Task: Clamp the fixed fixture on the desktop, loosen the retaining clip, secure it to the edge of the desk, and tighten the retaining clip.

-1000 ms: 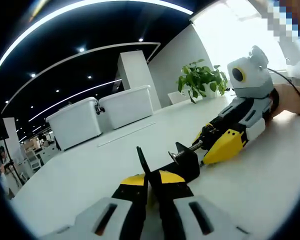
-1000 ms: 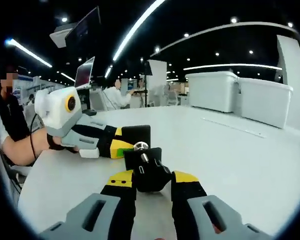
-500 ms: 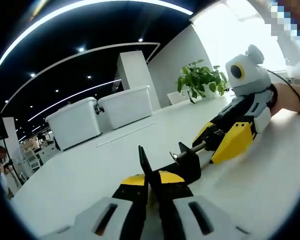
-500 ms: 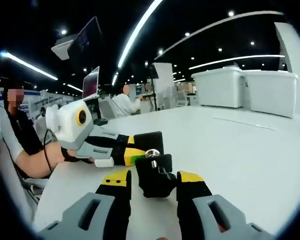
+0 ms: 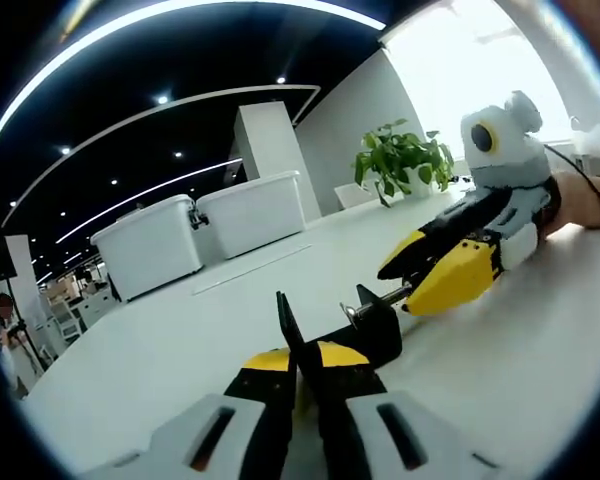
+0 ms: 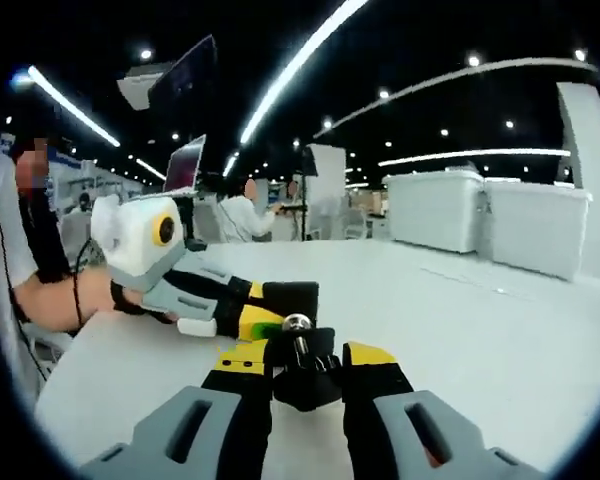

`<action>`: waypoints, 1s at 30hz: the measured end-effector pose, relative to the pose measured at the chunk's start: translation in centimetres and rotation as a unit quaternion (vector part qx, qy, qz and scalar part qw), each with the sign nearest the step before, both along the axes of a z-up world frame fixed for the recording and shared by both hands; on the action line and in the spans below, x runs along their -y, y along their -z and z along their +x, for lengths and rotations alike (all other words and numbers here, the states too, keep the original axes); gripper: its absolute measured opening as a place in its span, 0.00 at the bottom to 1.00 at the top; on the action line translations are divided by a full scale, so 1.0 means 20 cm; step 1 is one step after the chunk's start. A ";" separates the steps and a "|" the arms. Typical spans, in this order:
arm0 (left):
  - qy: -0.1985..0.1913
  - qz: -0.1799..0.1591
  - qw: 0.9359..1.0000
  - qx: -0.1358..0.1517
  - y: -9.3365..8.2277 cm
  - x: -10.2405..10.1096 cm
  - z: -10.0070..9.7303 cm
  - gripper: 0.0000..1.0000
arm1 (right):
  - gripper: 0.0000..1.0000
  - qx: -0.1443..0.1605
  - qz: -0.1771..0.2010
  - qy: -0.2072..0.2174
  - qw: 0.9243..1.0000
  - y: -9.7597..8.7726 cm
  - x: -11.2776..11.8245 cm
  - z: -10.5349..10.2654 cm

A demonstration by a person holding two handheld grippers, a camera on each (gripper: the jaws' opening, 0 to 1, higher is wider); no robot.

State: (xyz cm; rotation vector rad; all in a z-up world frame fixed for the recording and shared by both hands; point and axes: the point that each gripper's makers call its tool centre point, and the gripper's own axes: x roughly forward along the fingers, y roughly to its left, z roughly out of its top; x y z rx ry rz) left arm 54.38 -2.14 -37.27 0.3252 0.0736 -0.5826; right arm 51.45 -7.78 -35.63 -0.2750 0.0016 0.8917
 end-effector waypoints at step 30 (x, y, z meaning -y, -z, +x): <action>0.001 0.000 1.000 0.001 0.01 0.01 0.01 0.07 | 0.26 -0.226 0.151 -0.014 0.962 -0.02 0.03 0.04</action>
